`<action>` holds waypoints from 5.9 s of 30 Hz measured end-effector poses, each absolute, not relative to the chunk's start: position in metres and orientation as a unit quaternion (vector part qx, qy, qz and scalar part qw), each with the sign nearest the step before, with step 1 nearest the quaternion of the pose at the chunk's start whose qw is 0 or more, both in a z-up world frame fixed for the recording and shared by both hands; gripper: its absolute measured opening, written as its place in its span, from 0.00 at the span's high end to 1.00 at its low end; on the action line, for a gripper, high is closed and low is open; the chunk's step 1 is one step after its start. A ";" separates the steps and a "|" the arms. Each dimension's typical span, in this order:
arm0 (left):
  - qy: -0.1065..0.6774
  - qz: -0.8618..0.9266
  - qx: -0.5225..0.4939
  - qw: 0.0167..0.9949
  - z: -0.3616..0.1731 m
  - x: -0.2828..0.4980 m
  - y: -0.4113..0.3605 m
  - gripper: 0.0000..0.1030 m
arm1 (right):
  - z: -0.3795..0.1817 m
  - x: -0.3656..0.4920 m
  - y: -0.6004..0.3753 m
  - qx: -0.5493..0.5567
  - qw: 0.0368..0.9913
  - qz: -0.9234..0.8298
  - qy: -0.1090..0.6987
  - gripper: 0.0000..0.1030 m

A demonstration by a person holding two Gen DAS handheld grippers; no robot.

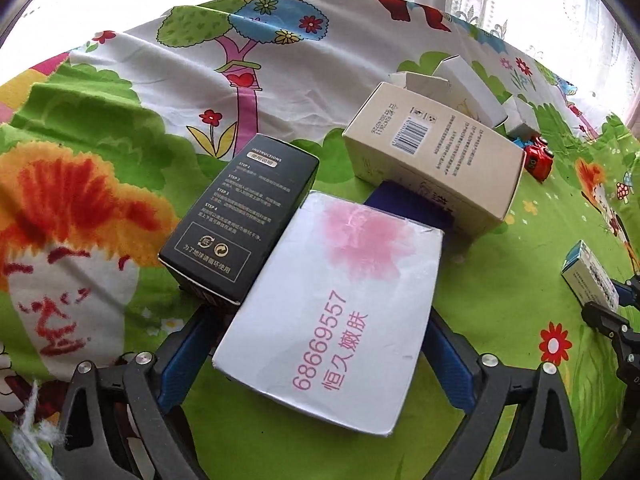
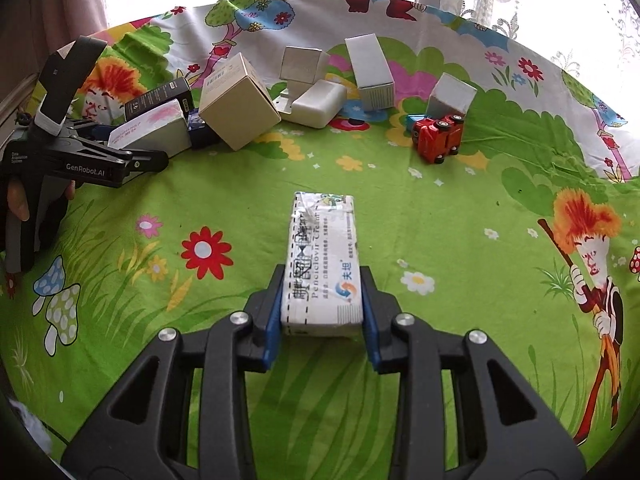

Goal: Organize rigid objects
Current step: 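Grasp the white pink-printed box with the left gripper while the right gripper grasps the white medicine box, then carry both white boxes to the cardboard box and release them inside, then move both open grippers back over the remaining boxes on the sheet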

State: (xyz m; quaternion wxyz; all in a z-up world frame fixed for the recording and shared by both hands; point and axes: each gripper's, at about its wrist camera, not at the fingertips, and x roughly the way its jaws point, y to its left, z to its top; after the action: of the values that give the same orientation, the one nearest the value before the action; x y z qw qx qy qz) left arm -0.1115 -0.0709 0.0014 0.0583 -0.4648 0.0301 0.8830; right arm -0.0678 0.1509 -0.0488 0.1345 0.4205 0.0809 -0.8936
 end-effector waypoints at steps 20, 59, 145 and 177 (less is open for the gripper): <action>-0.025 0.897 -0.441 -0.016 -0.001 0.033 -0.073 0.17 | -0.050 -0.067 0.151 0.423 0.145 -0.891 0.080 0.56; -0.054 0.908 -0.413 -0.036 0.025 0.159 -0.069 0.34 | -0.037 0.054 0.067 0.415 0.202 -0.884 0.071 0.64; 0.154 0.899 -0.372 0.174 0.051 0.192 0.154 0.18 | 0.023 0.303 0.411 0.364 -0.092 -0.924 -0.068 0.24; -0.030 0.890 -0.453 -0.049 0.000 0.033 -0.099 0.00 | -0.032 -0.114 0.084 0.426 0.134 -0.886 0.125 0.13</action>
State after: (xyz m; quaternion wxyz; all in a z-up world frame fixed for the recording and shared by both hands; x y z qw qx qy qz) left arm 0.0326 -0.0990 -0.0003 -0.0488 -0.4525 -0.0304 0.8899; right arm -0.1138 0.0838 -0.0323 0.1341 0.4264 0.1254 -0.8857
